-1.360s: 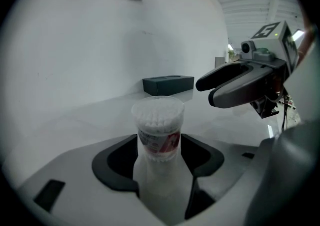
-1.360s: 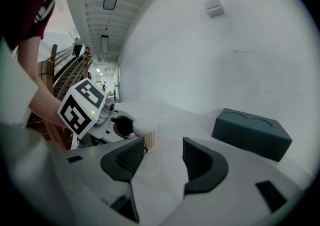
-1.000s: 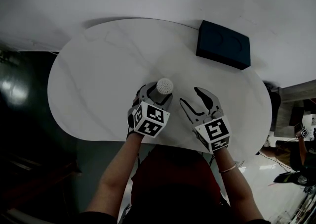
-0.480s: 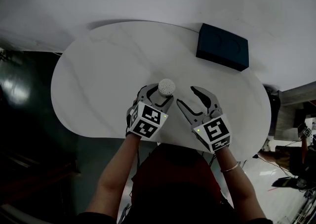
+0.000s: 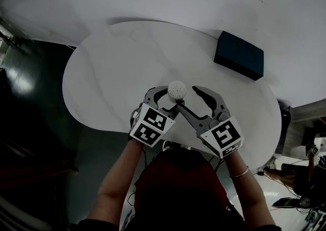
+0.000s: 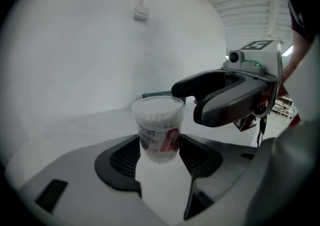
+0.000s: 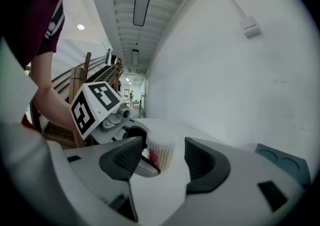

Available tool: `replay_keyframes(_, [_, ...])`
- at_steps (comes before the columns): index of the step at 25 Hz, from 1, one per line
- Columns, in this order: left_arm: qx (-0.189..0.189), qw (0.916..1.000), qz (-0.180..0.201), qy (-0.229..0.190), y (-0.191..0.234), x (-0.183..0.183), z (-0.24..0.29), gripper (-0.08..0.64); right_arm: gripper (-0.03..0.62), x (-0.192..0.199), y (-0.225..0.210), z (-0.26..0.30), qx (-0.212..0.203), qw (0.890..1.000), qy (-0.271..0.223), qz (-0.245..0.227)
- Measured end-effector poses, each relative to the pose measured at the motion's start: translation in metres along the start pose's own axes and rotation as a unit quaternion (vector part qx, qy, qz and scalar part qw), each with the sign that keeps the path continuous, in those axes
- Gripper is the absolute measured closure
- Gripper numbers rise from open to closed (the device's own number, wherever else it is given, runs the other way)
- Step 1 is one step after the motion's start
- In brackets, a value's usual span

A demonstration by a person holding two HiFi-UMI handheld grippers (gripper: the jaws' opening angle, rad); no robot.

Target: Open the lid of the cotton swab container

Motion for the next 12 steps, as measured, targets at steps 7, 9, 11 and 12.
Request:
replay_keyframes(7, [0.000, 1.0000, 0.003, -0.008, -0.003, 0.007, -0.026, 0.296, 0.318, -0.016, 0.022, 0.011, -0.044, 0.999, 0.020, -0.013])
replay_keyframes(9, [-0.001, 1.0000, 0.007, -0.007, -0.003, 0.011, -0.032, 0.296, 0.316, -0.020, 0.029, 0.015, -0.056, 0.998, 0.027, -0.021])
replay_keyframes(11, [-0.002, 0.9999, 0.013, -0.006, -0.004, 0.014, -0.037, 0.296, 0.316, -0.023, 0.035, 0.018, -0.065, 0.997, 0.032, -0.035])
replay_keyframes(12, [-0.003, 0.9998, 0.018, -0.006, -0.005, 0.015, -0.040, 0.296, 0.316, -0.025, 0.038, 0.019, -0.067, 0.996, 0.034, -0.041])
Point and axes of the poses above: the fingertips, and each gripper's own axes: z forward along the fingers, y to its left, x out of its underside, the point moved 2 cm from there along -z, backward along the fingers, and after that the axes turned 11 degrees about y, right-handed, at the moved point
